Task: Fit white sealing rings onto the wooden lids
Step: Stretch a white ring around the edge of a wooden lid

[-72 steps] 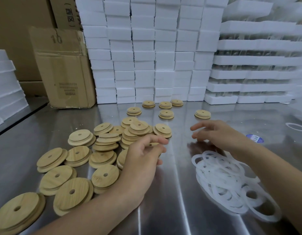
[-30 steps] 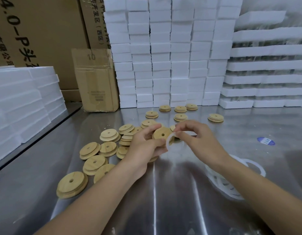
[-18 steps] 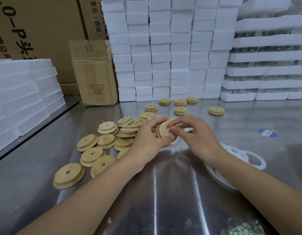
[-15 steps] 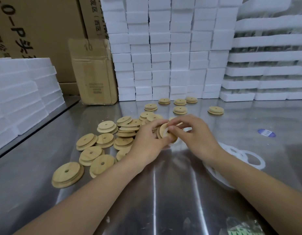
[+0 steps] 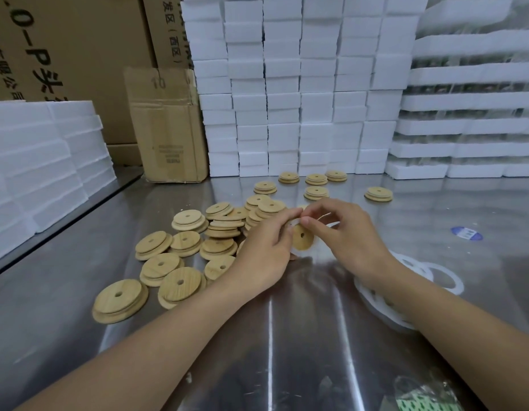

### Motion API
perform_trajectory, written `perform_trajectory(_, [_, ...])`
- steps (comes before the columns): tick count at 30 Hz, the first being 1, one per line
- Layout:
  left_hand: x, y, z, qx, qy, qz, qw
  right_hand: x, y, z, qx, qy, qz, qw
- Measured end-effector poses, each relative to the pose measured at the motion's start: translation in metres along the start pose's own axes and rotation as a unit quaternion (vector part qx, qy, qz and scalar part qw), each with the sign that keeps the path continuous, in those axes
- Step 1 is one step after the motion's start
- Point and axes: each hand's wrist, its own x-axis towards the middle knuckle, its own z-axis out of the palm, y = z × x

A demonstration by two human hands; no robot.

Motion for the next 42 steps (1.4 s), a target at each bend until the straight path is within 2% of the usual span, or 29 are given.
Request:
perform_trajectory(4, [-0.003, 0.002, 0.000, 0.035, 0.008, 0.023, 0.999, 0.001, 0.001, -0.002, -0.014, -0.006, -0.014, 1.000])
perform_trajectory(12, [0.001, -0.002, 0.003, 0.049, 0.025, 0.007, 0.998, 0.003, 0.004, -0.001, 0.015, -0.005, 0.017, 1.000])
perform_trajectory(21, [0.006, -0.007, 0.008, -0.018, 0.046, -0.032, 0.998, 0.013, 0.004, -0.022, 0.051, -0.077, 0.066, 0.994])
perform_trajectory(27, [0.009, -0.007, 0.010, -0.120, 0.064, -0.053, 0.989, 0.014, 0.003, -0.032, 0.068, -0.095, 0.083, 0.990])
perform_trajectory(33, [0.013, -0.008, 0.006, -0.230, 0.100, -0.068, 0.966, 0.012, 0.001, -0.029, 0.085, -0.091, 0.109, 0.986])
perform_trajectory(37, [0.013, -0.009, 0.007, -0.215, 0.092, -0.068, 0.970, 0.012, -0.004, -0.025, 0.083, -0.067, 0.085, 0.991])
perform_trajectory(42, [0.010, -0.012, 0.010, -0.175, 0.081, -0.055, 0.980, 0.010, -0.010, -0.023, 0.067, -0.078, 0.084, 0.991])
